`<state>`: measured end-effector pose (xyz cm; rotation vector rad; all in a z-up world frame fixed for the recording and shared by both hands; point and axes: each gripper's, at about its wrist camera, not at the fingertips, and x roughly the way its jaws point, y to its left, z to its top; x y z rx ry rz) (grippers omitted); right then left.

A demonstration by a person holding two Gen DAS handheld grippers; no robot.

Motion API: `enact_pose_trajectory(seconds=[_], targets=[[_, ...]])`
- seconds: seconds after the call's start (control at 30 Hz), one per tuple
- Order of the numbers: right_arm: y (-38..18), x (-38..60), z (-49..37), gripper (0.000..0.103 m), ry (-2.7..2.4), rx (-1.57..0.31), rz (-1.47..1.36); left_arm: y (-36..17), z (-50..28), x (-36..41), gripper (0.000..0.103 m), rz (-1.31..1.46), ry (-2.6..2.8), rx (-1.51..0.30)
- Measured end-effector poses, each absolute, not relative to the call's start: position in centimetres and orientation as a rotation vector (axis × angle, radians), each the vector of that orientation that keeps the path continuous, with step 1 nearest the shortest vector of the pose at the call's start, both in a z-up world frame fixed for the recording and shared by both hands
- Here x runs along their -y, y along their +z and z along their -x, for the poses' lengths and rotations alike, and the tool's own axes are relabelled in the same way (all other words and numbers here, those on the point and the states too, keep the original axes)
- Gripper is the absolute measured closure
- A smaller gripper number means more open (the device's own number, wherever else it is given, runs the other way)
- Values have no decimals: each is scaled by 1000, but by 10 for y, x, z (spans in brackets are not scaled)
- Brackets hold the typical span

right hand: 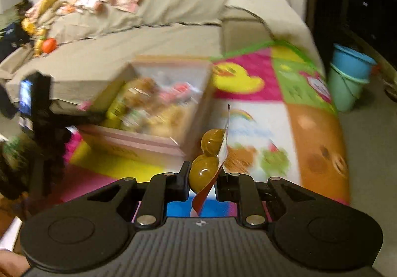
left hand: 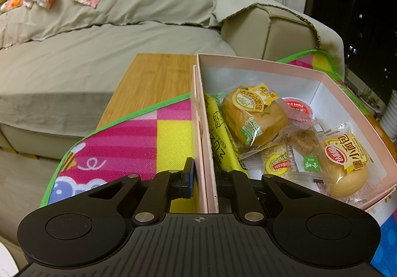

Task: Organize objects
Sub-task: 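Carry the sweets tray into the box and release it, then lower the box onto the mat with the left tool while withdrawing the right tool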

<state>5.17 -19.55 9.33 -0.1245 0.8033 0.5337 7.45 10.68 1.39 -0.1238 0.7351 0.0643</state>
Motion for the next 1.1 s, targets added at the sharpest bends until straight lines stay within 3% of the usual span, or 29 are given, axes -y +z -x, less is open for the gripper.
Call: enact_pose_trajectory(seconds=[0.3,0.4,0.5,0.63,0.73,1.0,1.1], targets=[[153,113,-118,83,683,-629,27,12,-75,-108,89,140,55,-737],[153,101,-142,49,637,-608,16,12,-75,-108,89,141,55,-736],[144,104,-146,46,571,-601,48,12,-74,-109,89,143,56,-735],[130,126,-128,29,521,-588,99,11,-74,-109,89,145,57,-732],[116,137,-106,21,504,-561,205,11,-74,-110,89,145,57,-732],[58,148,-52,19,570,-649,343,12,-73,-111,90,153,62,-732],[37,144,-52,26,573,-662,326,12,-78,-105,90,128,56,-729]])
